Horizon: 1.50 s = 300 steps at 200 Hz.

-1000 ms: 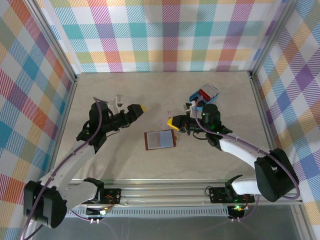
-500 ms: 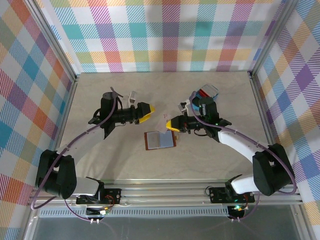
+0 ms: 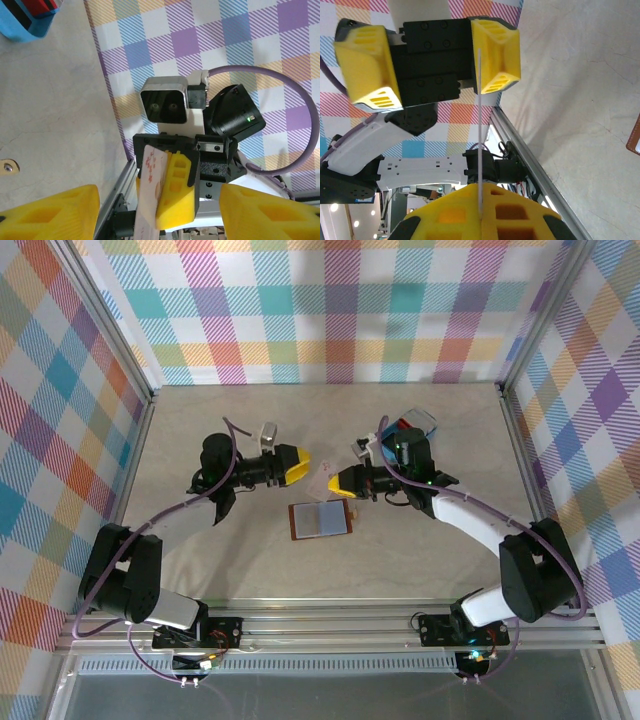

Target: Put the credit cards into the card holder

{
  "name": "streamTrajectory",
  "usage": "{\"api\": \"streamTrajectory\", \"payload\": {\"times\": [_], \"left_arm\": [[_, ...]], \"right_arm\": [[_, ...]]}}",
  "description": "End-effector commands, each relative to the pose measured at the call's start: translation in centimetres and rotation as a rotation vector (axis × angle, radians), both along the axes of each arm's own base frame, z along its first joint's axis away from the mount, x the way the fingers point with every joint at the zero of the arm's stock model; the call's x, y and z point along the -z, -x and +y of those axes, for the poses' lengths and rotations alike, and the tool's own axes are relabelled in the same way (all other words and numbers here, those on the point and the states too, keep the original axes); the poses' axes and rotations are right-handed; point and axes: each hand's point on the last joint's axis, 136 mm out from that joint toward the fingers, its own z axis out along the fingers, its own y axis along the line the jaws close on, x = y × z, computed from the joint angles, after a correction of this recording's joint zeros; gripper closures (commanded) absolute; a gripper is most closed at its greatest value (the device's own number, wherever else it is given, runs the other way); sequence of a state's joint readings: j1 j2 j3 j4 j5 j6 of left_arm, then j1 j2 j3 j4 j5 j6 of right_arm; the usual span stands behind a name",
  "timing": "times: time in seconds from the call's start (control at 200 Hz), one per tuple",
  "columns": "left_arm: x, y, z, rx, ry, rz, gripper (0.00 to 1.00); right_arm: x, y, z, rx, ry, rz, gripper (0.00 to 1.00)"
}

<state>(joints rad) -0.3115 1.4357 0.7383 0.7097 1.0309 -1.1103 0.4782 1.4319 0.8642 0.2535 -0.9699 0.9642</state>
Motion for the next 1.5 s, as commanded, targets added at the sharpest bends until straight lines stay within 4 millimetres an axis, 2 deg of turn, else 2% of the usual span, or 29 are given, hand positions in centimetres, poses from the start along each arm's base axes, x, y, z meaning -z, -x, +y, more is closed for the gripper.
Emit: {"api": "streamTrajectory", "payload": {"times": [0.0,0.26,0.39,0.46,0.54,0.65,0.88,1.01,1.225,1.495], "left_arm": [[-1.1,1.4,-0.4,0.032,0.029,-0.045,0.42],[-1.6,4.5,-2.9,0.121,0.03,-0.056,0.62],[-1.7,4.6,-2.9,0.098,0.034,-0.05,0.85],[-1.9,4.3,-2.8,0.073,0.035,-0.047,1.0],[-2.3,3.8,-2.6,0.03,0.041,-0.044,1.0],[-2.9,3.1,-2.2,-0.062,0.053,-0.051,1.0],[-3.0,2.4,-0.8,-0.289,0.023,-0.06,1.0],[-3.7,1.9,0.0,-0.377,0.051,-0.091,1.0],[-4.1,1.7,-0.3,-0.401,0.059,-0.111,1.0],[-4.1,1.6,-1.0,-0.409,0.046,-0.124,1.0]], "right_arm": [[-2.0,0.0,0.3,-0.008,-0.041,-0.05,1.0],[-2.7,0.0,0.9,-0.034,-0.064,-0.056,1.0],[-2.8,-0.1,0.9,-0.015,-0.068,-0.061,1.0],[-2.8,-0.5,0.7,0.026,-0.062,-0.068,0.87],[-2.5,-1.3,0.1,0.113,-0.043,-0.056,0.61],[-3.5,-1.8,-0.8,0.217,-0.096,-0.086,0.49],[-4.4,-1.7,-2.1,0.368,-0.205,-0.13,0.47],[-4.4,-0.6,-1.5,0.373,-0.205,-0.168,0.47],[-4.8,0.4,0.0,0.341,-0.226,-0.187,0.47],[-4.8,0.2,1.2,0.334,-0.255,-0.158,0.47]]}}
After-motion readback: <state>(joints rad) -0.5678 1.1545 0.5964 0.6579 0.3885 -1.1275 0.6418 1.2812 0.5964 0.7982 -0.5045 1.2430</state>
